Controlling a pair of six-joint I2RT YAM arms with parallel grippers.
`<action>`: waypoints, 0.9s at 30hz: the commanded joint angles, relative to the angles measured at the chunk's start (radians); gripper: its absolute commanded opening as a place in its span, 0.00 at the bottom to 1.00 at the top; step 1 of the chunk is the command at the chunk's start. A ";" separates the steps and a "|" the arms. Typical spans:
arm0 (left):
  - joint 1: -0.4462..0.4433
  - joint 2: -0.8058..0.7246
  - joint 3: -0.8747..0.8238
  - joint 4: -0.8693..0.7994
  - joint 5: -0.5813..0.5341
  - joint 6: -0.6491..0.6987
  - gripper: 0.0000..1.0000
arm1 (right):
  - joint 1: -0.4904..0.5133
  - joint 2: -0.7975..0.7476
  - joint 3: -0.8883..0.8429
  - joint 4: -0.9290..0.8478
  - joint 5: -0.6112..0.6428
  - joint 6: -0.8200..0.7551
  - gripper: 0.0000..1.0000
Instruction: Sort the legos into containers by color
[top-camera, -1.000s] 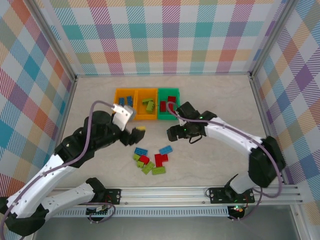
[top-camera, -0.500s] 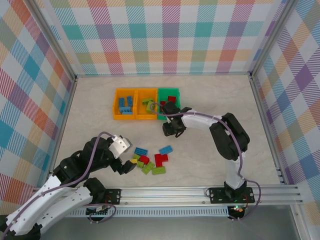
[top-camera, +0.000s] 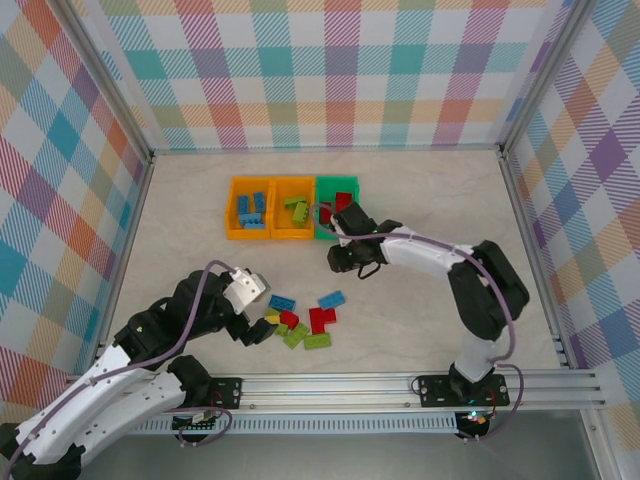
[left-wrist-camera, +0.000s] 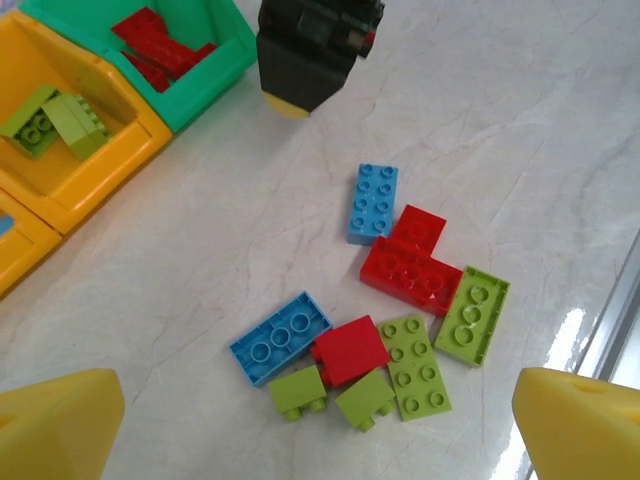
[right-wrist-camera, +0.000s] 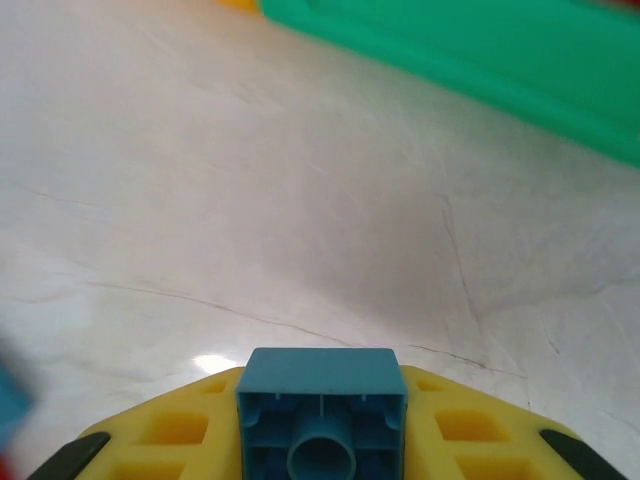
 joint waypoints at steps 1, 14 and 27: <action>0.012 -0.025 0.004 0.036 -0.126 -0.027 1.00 | 0.017 -0.059 0.029 0.107 -0.108 -0.020 0.24; 0.268 -0.003 0.056 -0.022 -0.643 -0.242 1.00 | 0.041 0.482 0.759 0.048 -0.136 -0.006 0.25; 0.279 -0.005 0.048 -0.013 -0.600 -0.223 1.00 | 0.042 1.031 1.681 -0.458 -0.232 -0.066 0.50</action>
